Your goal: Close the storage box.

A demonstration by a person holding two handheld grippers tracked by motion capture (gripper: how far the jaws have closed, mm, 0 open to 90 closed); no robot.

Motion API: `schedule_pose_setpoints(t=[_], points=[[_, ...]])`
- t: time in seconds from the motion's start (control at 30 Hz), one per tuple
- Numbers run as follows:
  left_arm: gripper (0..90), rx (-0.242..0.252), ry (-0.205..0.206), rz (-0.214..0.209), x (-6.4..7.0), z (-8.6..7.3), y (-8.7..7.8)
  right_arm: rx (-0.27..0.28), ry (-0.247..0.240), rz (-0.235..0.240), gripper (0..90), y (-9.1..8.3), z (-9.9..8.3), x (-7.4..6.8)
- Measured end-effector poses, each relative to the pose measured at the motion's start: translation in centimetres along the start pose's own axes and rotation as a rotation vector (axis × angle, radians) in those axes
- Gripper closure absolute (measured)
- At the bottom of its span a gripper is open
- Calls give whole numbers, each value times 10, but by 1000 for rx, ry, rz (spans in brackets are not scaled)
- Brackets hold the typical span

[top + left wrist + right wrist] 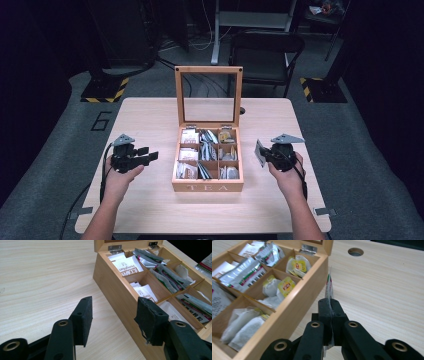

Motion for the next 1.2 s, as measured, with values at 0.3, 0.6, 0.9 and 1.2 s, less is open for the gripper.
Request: schedule_pose_setpoints(t=[0.3,0.6,0.9,1.2], points=[[472,-9,0,-5,-2,-1,-1,-17,15,-28,897,9,-17,14],[471,-14,2,-5,-1,-2,0,-47,51,-38,896,18,-32,28],[472,-12,3,-5,-2,-1,0,-56,93,-53,894,19,-40,39],[472,-14,1,-6,-2,-2,1,-57,95,-77,873,18,-44,50]])
Point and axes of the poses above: each handheld gripper's, and its own axes: y roughly forward along the jaws, z roughly out of its top, x roughly to its right, the point moved 10 cm from there along y, roughly forward along the jaws, and after that the axes turned 12 degrees about z, right-handed, at the moved point
